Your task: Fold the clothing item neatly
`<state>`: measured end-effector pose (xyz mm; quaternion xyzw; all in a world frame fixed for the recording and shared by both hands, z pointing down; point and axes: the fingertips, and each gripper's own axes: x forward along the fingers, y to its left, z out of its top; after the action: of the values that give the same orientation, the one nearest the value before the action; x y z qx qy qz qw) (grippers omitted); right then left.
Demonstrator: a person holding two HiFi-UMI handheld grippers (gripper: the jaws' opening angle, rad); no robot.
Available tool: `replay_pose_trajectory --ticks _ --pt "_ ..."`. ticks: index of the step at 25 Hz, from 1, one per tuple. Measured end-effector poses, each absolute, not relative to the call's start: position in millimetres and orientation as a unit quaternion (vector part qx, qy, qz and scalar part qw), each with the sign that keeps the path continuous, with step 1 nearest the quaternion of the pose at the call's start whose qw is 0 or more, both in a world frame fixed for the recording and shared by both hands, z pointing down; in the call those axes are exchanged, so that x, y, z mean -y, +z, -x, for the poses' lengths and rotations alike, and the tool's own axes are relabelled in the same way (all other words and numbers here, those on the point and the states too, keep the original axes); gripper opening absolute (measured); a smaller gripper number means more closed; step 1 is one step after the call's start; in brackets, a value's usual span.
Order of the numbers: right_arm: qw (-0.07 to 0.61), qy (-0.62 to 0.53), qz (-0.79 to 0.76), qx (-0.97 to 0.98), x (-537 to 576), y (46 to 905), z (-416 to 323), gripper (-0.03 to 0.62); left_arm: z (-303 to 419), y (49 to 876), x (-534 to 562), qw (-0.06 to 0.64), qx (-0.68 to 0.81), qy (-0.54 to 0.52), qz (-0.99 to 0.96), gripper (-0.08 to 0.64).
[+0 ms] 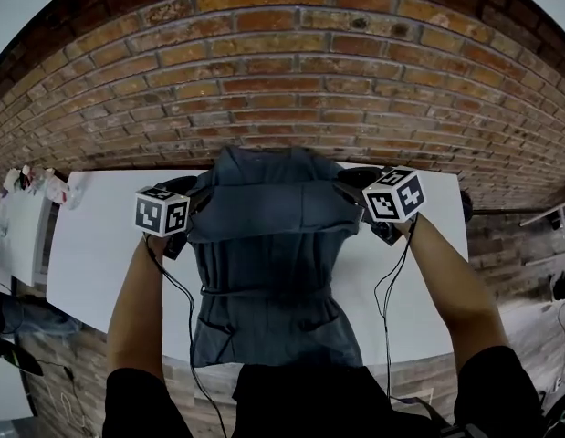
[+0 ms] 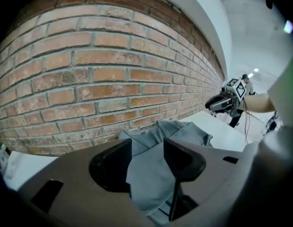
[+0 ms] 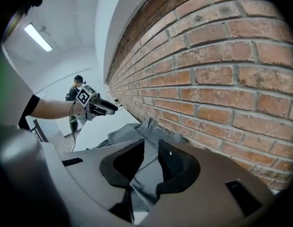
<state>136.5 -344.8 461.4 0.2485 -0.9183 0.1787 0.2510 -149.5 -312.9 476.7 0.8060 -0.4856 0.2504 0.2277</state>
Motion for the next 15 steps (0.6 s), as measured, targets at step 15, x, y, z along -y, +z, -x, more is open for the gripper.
replay_pose_trajectory --ticks 15 --pt "0.345 0.194 -0.250 0.884 449.5 548.6 -84.0 0.164 166.6 567.3 406.9 0.210 0.445 0.403 -0.772 0.201"
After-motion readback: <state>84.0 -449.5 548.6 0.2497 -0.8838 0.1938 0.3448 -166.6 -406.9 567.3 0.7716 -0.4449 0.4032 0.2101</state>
